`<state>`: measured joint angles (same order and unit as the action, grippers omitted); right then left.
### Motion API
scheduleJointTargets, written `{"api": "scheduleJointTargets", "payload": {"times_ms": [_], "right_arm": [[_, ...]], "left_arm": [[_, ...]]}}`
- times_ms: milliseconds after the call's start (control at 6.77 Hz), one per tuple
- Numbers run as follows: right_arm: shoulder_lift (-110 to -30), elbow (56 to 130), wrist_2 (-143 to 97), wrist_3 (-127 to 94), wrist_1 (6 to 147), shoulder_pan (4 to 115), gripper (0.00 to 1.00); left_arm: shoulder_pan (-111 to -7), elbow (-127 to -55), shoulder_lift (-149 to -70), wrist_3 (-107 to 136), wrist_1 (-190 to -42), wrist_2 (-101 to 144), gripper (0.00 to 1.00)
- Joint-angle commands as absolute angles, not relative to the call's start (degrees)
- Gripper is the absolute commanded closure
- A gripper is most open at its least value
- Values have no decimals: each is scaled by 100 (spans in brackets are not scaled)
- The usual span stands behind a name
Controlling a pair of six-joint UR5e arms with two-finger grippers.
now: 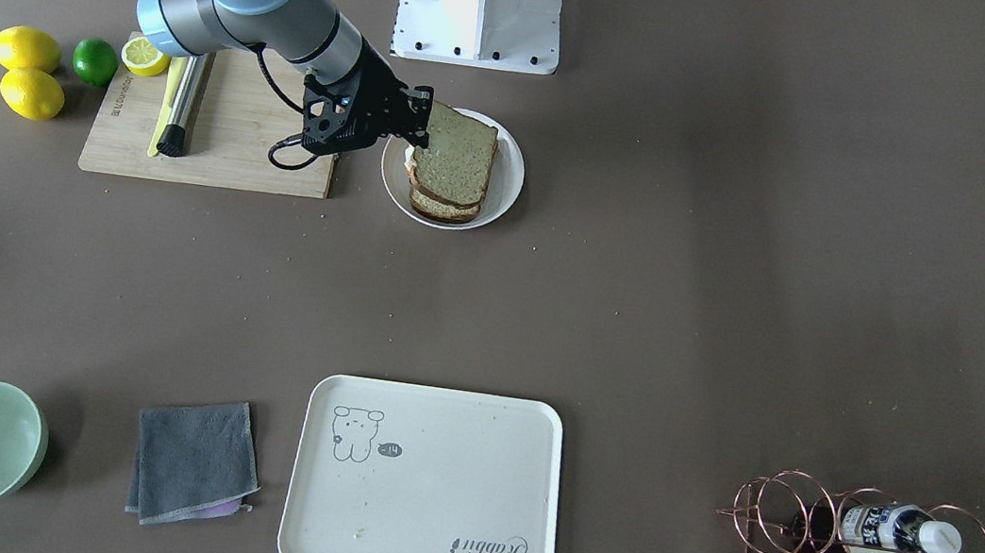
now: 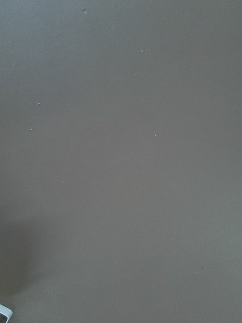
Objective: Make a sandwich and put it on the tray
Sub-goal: 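Lay the bread slice on top of the egg with the right gripper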
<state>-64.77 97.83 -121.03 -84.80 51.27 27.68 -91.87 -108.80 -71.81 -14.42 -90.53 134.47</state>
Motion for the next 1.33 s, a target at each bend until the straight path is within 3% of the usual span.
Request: {"api": "scheduleJointTargets", "payload": {"times_ms": [0, 296, 443, 591, 887, 1034, 1182], "right_arm": [[-6460, 9703, -12103, -8481, 5124, 2769, 100], [-6460, 9668, -12111, -8481, 5080, 2769, 100], [-6460, 9668, -12111, -8481, 5080, 2769, 94], [-6469, 9668, -12111, -8481, 5080, 2769, 76], [-6477, 9677, -12068, -8534, 5080, 2769, 9], [-6486, 9712, -12076, -8769, 5054, 2769, 0], [-6530, 9851, -12085, -8806, 5045, 2795, 0]], "left_arm": [[-9193, -10881, -7181, -1433, -9053, 13447, 3], [-9193, -10881, -7137, -1433, -9053, 13447, 3], [-9193, -10872, -7137, -1433, -9053, 13447, 3], [-9193, -10855, -7137, -1433, -9053, 13447, 3], [-9193, -10854, -7137, -1433, -9053, 13456, 3], [-9185, -10863, -7137, -1415, -9053, 13456, 3], [-9185, -10863, -7145, -1424, -9053, 13517, 3]]}}
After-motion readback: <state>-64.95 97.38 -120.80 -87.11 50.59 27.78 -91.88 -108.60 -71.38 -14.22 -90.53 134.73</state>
